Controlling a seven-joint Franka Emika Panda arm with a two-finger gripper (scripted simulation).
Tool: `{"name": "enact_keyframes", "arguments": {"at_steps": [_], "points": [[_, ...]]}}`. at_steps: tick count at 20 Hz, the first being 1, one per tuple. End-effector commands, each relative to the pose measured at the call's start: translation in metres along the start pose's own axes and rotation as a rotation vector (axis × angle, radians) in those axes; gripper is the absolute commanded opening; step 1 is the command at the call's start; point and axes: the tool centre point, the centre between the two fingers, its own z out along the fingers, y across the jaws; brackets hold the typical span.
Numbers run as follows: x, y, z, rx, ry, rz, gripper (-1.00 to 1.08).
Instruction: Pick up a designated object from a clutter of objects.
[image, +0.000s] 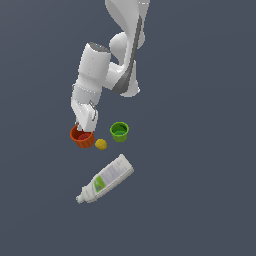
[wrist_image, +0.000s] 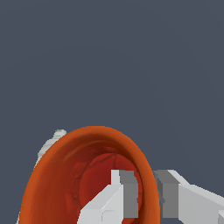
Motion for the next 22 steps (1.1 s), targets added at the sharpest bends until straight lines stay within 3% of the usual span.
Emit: {"name": "enact_keyframes", "arguments": {"at_steps": [1,22], "points": [[0.005,0.003,-0.007,0.001,0.0,0.001,-1.0],[0.047,0.03,-0.064,0.005,0.001,0.0,-1.0]]}}
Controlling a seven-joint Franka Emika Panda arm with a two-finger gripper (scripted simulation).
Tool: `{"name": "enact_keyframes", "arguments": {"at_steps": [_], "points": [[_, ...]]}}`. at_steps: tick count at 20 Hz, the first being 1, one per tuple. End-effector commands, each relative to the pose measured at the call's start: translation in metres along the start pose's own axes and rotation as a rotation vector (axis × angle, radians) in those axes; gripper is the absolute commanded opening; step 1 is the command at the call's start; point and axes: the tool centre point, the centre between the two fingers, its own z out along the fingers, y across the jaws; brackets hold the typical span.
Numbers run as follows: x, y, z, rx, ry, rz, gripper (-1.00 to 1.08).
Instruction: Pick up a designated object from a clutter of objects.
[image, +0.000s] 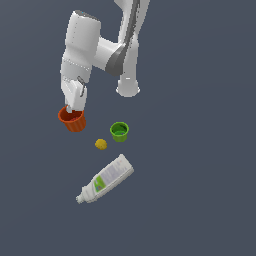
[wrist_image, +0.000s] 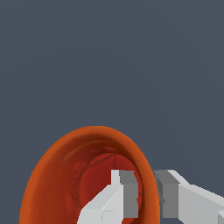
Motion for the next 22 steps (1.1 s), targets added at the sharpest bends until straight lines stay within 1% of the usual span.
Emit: {"name": "enact_keyframes", "arguments": {"at_steps": [1,7,22], "points": [[0.007,0.003,-0.009,0.003,0.002,0.001,-1.0],[0.023,0.014,-0.033,0.005,0.004,0.0,-1.0],[0.076,0.047,-0.105,0.002,0.013,-0.006,-1.0]]}}
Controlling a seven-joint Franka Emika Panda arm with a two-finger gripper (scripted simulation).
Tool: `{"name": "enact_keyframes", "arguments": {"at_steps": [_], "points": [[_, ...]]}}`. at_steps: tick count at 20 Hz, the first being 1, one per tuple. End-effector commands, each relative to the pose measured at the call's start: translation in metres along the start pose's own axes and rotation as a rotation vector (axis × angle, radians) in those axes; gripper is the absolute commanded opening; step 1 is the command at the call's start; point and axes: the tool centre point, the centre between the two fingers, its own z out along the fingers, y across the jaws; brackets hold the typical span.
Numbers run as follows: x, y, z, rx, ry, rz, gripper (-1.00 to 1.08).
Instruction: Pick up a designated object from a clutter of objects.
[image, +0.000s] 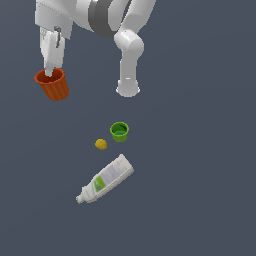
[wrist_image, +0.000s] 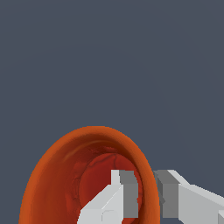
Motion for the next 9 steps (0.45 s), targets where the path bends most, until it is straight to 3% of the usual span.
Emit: {"name": "enact_keyframes", "arguments": {"at_steps": [1,9], "points": [[0.008,0.005,-0.01,-0.001,0.002,-0.001,-1.0],[0.018,0.012,-0.023,-0.005,0.004,-0.002,-1.0]]}}
